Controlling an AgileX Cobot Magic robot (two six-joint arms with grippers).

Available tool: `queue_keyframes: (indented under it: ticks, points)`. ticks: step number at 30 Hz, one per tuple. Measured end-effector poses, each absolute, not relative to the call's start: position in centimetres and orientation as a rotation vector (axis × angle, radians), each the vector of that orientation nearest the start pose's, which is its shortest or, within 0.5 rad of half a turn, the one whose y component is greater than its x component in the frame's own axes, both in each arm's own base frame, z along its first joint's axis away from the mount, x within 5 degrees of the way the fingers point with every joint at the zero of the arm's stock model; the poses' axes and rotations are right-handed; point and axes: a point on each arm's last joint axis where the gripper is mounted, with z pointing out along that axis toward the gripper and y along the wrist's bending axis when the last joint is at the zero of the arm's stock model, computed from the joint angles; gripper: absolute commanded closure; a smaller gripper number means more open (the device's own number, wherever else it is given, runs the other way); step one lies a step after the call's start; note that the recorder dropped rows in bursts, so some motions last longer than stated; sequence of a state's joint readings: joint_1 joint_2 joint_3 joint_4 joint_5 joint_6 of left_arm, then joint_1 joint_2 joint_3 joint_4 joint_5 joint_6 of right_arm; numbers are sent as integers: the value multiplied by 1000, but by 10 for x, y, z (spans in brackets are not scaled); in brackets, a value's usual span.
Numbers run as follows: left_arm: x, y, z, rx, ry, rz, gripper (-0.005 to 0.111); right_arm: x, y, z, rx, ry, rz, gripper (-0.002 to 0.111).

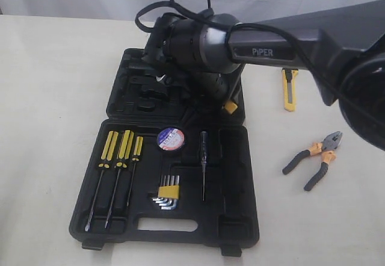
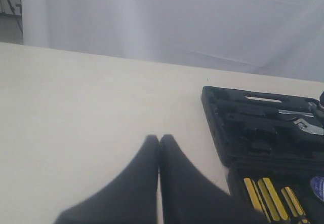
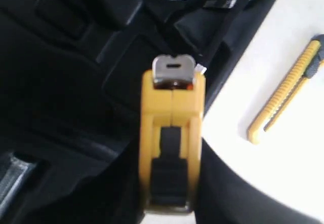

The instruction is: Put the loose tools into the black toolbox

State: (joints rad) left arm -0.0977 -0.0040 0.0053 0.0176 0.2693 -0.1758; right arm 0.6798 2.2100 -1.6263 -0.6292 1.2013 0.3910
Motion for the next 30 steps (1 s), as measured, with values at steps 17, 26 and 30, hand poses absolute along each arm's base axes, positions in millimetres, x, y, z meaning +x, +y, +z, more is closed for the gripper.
queue_keyframes:
  ticks: [17, 26, 30]
  points:
    - [55, -5, 187, -57, 1757, -183, 107, 369, 225, 146, -722, 2720, -852, 36]
    - [55, -5, 187, -57, 1757, -183, 107, 370, 229, 198, -561, 2736, -602, 57]
    - [55, -5, 187, -57, 1757, -183, 107, 374, 215, 238, -464, 2705, -425, 64]
